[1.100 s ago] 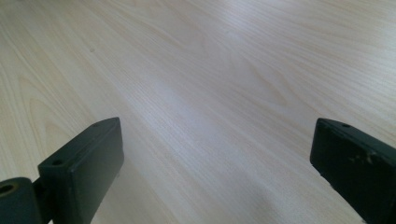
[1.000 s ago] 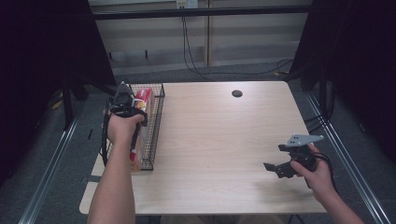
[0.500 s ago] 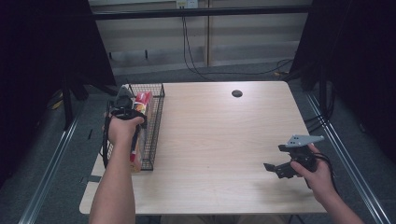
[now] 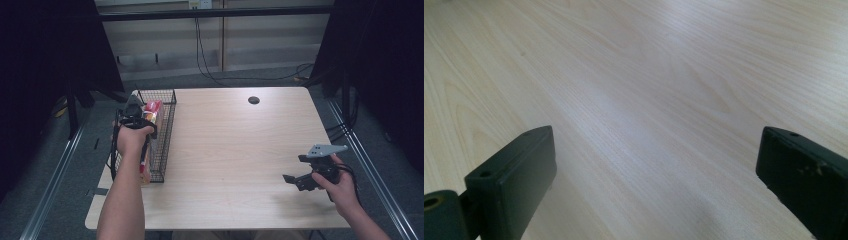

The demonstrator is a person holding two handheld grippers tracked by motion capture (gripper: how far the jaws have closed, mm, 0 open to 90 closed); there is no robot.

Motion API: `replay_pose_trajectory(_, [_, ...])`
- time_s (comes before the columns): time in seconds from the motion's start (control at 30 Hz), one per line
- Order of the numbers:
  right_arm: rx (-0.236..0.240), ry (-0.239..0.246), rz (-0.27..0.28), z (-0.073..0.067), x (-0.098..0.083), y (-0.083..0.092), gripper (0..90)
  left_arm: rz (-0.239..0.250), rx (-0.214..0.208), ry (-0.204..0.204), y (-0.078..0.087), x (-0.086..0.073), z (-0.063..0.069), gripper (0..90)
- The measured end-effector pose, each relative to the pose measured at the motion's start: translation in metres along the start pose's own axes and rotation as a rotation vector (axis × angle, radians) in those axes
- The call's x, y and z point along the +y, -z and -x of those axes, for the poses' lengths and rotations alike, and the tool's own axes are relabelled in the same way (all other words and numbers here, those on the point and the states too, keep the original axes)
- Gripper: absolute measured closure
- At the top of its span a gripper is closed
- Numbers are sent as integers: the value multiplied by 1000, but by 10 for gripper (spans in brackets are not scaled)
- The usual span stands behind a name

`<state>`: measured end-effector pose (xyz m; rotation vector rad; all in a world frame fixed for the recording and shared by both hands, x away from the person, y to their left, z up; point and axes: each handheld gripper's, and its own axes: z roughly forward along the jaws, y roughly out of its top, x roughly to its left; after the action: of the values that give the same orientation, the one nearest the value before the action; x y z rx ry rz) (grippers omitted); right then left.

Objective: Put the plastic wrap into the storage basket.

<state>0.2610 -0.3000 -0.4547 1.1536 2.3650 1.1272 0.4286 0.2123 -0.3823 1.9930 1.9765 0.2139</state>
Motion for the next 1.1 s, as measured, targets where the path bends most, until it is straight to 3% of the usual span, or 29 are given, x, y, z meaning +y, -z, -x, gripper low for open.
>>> replay_pose_trajectory(0.7, [1,-2,-6,0,0,-3,25,-9,-4,13,-11,5,-6,433])
replay_pose_trajectory(0.87, [6,-6,-5,0,0,-4,25,-16,6,-11,-13,7,-7,433])
replay_pose_trajectory(0.9, [8,-3,-5,1,0,-4,25,-14,-11,11,-14,6,-6,433])
replay_pose_trajectory(1.0, [8,0,-3,1,0,-4,25,-22,5,-5,-15,7,-8,433])
replay_pose_trajectory(1.1, [8,-4,-3,1,0,-4,25,-21,-5,27,-17,7,-8,432])
